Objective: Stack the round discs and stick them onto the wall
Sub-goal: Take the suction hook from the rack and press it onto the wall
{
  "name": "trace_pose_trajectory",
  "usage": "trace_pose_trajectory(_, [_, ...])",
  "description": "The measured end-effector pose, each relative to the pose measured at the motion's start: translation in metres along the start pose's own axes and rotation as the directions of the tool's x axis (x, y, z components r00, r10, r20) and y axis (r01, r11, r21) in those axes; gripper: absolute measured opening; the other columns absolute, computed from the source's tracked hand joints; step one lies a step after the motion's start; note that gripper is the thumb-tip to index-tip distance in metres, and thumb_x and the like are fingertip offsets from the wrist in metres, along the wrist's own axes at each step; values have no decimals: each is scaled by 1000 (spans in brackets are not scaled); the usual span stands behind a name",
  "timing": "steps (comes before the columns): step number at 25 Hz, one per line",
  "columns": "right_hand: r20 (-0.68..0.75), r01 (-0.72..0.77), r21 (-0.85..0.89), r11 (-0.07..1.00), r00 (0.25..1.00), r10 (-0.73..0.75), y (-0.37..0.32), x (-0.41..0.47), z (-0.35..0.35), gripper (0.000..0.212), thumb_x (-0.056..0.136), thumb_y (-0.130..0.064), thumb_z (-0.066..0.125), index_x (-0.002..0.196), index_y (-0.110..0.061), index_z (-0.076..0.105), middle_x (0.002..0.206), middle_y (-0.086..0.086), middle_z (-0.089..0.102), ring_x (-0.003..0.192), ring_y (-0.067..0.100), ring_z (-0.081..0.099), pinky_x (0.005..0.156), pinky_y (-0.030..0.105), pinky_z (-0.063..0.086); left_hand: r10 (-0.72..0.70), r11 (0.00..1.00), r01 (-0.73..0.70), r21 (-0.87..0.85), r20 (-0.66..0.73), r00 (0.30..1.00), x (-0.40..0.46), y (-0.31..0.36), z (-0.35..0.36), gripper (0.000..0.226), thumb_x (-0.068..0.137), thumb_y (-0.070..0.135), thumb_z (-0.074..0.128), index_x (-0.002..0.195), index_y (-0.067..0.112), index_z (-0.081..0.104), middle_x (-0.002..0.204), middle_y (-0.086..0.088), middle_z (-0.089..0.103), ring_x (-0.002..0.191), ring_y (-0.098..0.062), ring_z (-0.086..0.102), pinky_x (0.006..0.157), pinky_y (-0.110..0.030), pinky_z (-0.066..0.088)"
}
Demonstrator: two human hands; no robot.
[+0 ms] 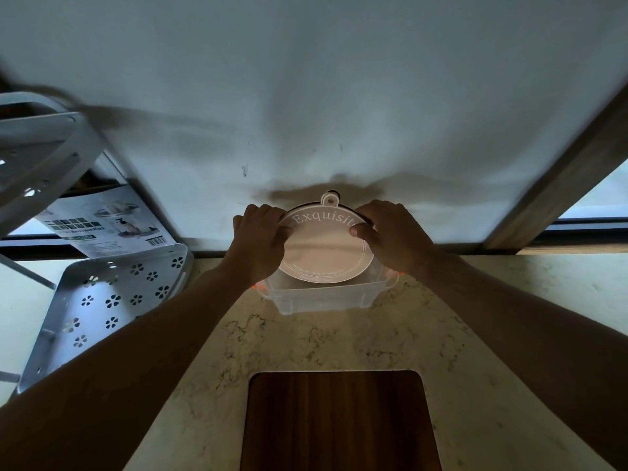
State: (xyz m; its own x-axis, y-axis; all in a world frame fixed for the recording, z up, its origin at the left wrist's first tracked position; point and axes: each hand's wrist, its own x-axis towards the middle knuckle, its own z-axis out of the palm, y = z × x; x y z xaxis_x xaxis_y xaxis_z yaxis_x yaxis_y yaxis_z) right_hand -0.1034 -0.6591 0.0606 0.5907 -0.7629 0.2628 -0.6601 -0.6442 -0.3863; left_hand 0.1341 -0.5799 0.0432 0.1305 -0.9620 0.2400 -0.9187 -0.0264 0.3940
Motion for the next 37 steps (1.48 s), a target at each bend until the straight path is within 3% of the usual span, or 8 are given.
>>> trace_pose_trajectory(7, [43, -42, -46, 998, 998, 44, 6, 13, 9, 16, 90, -23, 65, 98, -10, 70, 91, 14, 66, 90, 36, 59, 79, 39, 41, -7, 999, 7, 39, 13, 1000, 9, -4, 4, 17, 93, 21, 58, 105, 13, 66, 105, -9, 67, 104, -34, 51, 86, -43, 31])
trace_pose_trajectory(13, [-7, -17, -62, 998, 1000, 17, 3, 18, 14, 21, 85, -19, 69, 104, -11, 71, 111, 11, 62, 111, 31, 54, 90, 42, 44, 12, 1000, -13, -10, -48, 999, 6, -8, 8, 17, 89, 15, 65, 105, 11, 68, 105, -14, 55, 104, -34, 48, 86, -42, 34])
trace_pose_trajectory(21, [-63, -19, -60, 998, 998, 15, 5, 19, 19, 25, 84, -19, 71, 109, -14, 72, 111, 8, 64, 112, 32, 55, 91, 45, 46, 15, 999, -19, -37, -98, 995, 1, -5, 9, 18, 86, 13, 68, 104, 11, 69, 101, -12, 59, 100, -32, 52, 81, -34, 32])
trace_pose_trajectory(30, [-40, -38, -110, 993, 999, 33, 3, 15, 21, 30, 85, -23, 68, 115, -19, 69, 115, 6, 63, 118, 29, 51, 89, 40, 38, -29, 998, 21, -61, -124, 992, 3, -2, 8, 13, 82, 13, 69, 95, 13, 67, 98, -9, 65, 96, -33, 56, 82, -45, 44])
trace_pose_trajectory(37, [-81, -27, -74, 997, 996, 21, 5, 15, 22, 30, 83, -20, 70, 112, -16, 68, 116, 5, 65, 116, 28, 54, 86, 39, 38, -56, 998, 52, -38, -119, 991, 2, -1, 12, 13, 88, 18, 66, 100, 14, 67, 101, -9, 65, 101, -33, 54, 87, -45, 40])
